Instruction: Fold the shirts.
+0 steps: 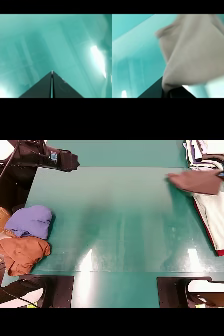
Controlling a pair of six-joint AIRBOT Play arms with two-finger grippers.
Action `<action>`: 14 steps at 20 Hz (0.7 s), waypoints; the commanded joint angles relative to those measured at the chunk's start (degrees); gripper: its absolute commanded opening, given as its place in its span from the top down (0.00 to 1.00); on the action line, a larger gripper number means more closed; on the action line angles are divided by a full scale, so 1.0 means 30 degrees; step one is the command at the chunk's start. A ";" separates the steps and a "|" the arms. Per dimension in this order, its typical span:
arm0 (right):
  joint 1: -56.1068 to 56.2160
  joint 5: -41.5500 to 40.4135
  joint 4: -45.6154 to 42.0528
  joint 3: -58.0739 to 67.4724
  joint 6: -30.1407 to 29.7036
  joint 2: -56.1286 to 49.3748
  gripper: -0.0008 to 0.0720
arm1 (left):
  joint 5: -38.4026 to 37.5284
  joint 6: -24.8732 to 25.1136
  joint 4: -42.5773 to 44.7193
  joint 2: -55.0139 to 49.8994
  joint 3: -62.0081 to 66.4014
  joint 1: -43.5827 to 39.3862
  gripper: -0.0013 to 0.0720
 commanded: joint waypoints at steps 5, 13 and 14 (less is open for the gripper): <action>-0.3330 0.0627 0.0102 0.1166 0.0073 0.0219 0.97 | 0.1078 -0.0656 -0.0044 -0.0007 0.0000 -0.0707 0.95; -0.3577 0.4750 0.0918 0.6448 0.0750 0.0284 0.97 | 0.1370 -0.0634 0.0291 -0.0007 0.0000 -0.0707 0.95; -0.3730 0.5122 0.0903 0.6535 0.0750 0.0466 0.97 | 0.1370 -0.0627 0.0364 -0.0007 0.0000 -0.0707 0.95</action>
